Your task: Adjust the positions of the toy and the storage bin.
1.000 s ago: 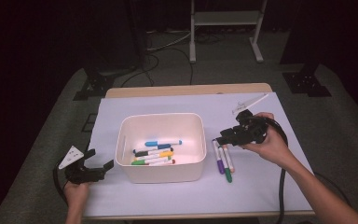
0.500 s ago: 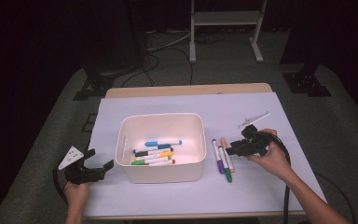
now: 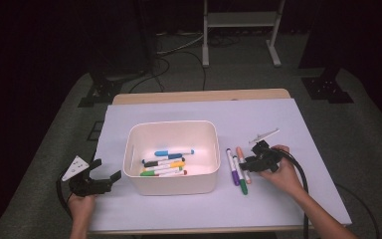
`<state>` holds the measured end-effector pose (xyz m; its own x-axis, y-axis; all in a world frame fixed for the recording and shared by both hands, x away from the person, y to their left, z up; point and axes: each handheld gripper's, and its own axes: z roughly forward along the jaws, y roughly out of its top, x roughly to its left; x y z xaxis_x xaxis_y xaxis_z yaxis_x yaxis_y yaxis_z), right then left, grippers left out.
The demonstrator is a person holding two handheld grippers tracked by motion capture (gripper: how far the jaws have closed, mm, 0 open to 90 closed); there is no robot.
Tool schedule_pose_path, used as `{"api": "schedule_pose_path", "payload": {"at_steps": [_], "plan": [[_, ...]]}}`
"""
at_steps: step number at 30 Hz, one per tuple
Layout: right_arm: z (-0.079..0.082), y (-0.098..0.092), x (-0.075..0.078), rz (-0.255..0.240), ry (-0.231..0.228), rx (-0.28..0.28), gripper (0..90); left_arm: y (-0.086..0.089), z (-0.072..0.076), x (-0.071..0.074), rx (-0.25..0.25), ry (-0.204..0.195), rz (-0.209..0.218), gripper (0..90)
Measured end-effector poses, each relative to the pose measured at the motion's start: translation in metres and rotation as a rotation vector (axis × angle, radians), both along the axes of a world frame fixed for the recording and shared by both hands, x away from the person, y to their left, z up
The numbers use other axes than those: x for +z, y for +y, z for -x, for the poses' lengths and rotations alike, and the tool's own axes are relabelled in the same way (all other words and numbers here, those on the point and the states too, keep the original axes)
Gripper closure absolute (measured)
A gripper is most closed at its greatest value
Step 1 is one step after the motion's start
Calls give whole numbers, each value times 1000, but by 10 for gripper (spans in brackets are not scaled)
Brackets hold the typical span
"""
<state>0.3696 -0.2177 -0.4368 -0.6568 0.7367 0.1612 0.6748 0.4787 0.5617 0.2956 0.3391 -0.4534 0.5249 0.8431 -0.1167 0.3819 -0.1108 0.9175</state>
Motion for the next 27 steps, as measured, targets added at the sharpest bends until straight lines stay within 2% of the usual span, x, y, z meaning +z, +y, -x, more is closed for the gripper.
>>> {"api": "schedule_pose_path", "payload": {"at_steps": [6, 11, 14, 18, 20, 23, 27], "plan": [[3, -16, -1, 32, -12, -57, 610, 0, 0, 0, 0, 0, -3, 0], [6, -29, -1, 77, -31, -111, 703, 0, 0, 0, 1, 0, -8, 0], [7, -33, -1, 83, -37, -120, 747, 0, 0, 0, 1, 0, -7, 0], [7, -36, 0, 71, -19, -123, 756, 0, 0, 0, 1, 0, -7, 0], [8, -37, 1, 48, 1, -122, 757, 0, 0, 0, 3, 4, -3, 0], [13, -38, 8, 12, 15, -109, 757, 0, 0, 0, 3, 4, -3, 0], [20, -37, 18, -6, 14, -87, 758, 0, 0, 0, 2, 1, -6, 0]]}}
